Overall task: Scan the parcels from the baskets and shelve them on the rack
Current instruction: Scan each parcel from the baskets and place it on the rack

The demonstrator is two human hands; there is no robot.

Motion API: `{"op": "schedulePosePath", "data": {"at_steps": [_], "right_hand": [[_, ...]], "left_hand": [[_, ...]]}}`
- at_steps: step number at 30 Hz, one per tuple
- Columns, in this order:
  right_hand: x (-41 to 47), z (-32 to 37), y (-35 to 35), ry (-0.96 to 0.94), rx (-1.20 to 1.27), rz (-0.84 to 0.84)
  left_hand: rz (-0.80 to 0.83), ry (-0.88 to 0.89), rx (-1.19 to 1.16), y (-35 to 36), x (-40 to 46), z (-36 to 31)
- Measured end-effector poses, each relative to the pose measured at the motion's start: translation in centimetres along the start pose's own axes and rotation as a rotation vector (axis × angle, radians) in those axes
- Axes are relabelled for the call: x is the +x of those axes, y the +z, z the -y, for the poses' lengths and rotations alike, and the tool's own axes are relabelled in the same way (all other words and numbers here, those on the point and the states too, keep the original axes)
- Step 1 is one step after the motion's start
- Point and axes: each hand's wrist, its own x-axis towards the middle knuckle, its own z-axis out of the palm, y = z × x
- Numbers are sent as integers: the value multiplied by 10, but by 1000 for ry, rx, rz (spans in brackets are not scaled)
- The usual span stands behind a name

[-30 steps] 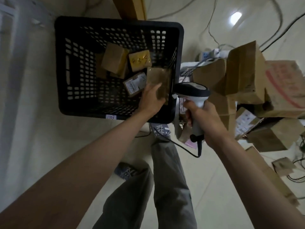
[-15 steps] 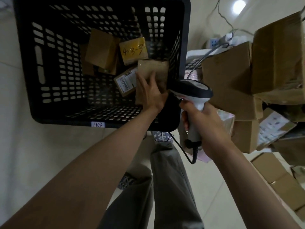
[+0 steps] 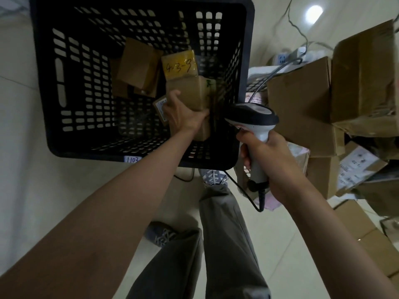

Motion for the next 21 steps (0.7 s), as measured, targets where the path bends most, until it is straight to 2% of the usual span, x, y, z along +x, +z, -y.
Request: {"op": "schedulePosePath", "data": {"at_steps": [3, 10, 17, 21], "right_hand": [[-17, 8, -1, -30, 22, 0], [-87, 42, 7, -118, 31, 25], [-214, 94, 39, -234, -34, 126], [-298, 122, 59, -307, -123, 205]], "left_hand": [[-5, 11, -68, -37, -13, 2], [-38, -39, -389, -159, -73, 2], [-85, -3, -552, -293, -168, -4], [-53, -4, -632, -369, -231, -8]]}}
